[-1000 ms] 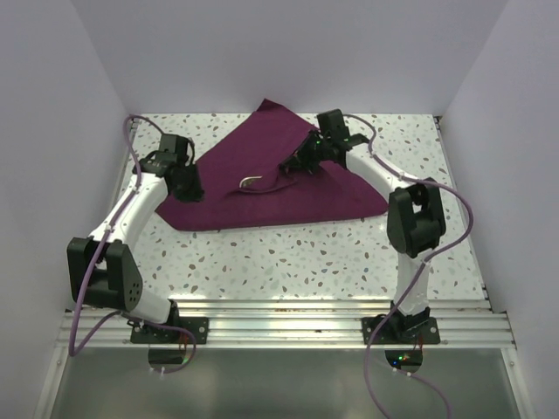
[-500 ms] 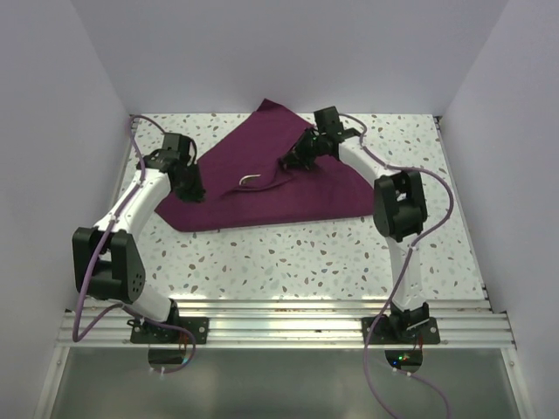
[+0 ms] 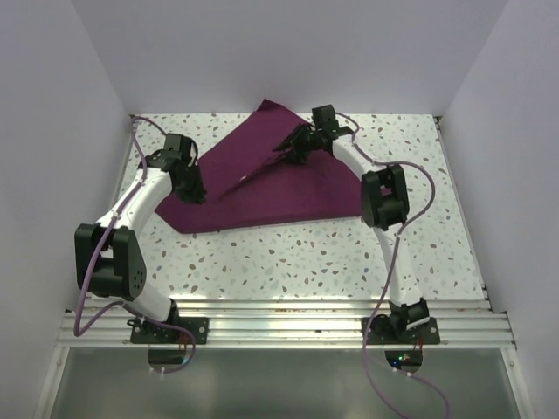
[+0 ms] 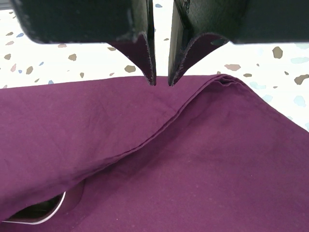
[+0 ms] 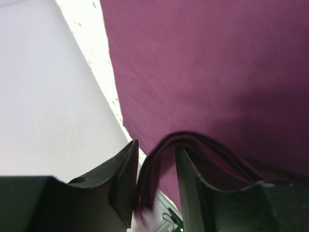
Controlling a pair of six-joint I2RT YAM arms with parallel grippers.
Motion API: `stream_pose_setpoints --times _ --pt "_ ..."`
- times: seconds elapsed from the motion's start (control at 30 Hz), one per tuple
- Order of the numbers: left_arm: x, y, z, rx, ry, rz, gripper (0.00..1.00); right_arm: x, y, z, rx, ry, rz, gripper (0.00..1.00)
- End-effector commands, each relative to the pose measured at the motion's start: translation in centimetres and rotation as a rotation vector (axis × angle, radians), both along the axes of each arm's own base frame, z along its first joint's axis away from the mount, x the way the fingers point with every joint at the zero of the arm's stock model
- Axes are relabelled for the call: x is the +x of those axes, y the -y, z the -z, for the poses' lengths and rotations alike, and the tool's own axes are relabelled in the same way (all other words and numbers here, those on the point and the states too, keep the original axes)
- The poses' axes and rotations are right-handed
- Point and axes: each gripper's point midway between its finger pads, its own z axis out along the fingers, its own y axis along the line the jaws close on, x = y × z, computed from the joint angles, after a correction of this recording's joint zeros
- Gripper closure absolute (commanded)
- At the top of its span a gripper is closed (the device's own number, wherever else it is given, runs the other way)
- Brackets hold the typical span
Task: Prepare the surgical pack
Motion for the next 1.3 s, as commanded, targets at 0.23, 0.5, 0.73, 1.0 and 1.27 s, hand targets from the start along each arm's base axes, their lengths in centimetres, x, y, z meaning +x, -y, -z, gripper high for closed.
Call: stream_pose_setpoints --times 0.23,0.5,0.73,1.0,1.27 --pt "0.7 0.1 -0.3 -0.025 0.011 -0.029 0.80 5.2 0.1 -3.5 0.106 0.108 0.061 0.55" --pt "1.1 0.6 0.1 -0.044 0.002 -0.015 0.81 2.8 0.8 -7.2 0.006 0.265 -0.102 0.55" --pt "1.2 0.4 0.5 -0.039 -0.014 -0.049 0.82 0.3 -2.0 -5.4 -0.047 0.356 -0.291 0.64" --pt "0.7 -0.5 0.7 -0.013 -0.045 -0.112 0.74 -0.8 -4.6 -1.0 -0.175 0.376 -0.360 0.85" --pt "2.0 -3.7 0.1 -0.054 -0.013 -0.219 0.54 -0.6 -0.8 5.4 -0.345 0.251 -0.329 1.00"
